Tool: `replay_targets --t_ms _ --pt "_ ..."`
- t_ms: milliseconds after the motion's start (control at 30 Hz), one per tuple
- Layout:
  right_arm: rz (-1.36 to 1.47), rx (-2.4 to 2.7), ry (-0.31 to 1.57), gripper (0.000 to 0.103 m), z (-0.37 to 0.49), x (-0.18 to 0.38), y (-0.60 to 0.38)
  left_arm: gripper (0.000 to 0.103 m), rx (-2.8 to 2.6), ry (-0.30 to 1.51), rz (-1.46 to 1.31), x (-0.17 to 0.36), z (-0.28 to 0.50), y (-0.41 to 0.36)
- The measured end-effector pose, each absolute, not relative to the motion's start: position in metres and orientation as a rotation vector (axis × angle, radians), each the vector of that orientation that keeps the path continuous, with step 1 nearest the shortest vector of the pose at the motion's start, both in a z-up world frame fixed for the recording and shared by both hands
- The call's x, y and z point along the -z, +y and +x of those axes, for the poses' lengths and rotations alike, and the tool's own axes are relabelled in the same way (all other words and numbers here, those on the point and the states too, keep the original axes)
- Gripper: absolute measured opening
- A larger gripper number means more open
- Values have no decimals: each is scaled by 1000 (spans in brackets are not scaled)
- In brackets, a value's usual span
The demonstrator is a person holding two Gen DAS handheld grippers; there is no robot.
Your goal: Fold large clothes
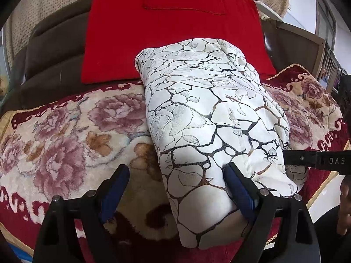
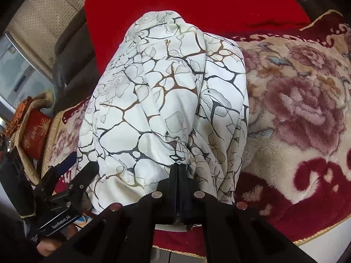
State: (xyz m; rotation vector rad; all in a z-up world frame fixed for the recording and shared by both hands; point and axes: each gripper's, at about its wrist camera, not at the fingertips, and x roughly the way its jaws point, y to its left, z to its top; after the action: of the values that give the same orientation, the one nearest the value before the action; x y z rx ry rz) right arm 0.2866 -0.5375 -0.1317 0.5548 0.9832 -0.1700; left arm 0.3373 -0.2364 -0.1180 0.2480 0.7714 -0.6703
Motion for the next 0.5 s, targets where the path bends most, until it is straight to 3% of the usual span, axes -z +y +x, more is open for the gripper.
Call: replay_targets --t_ms 300,367,500 --pt "608 133 1038 2 296 120 -545 90 673 774 243 117 339 -238" --pt "628 88 1038 8 301 103 -548 92 673 786 231 117 342 -238" --pt "651 27 940 8 321 60 -559 95 670 808 212 118 347 -239"
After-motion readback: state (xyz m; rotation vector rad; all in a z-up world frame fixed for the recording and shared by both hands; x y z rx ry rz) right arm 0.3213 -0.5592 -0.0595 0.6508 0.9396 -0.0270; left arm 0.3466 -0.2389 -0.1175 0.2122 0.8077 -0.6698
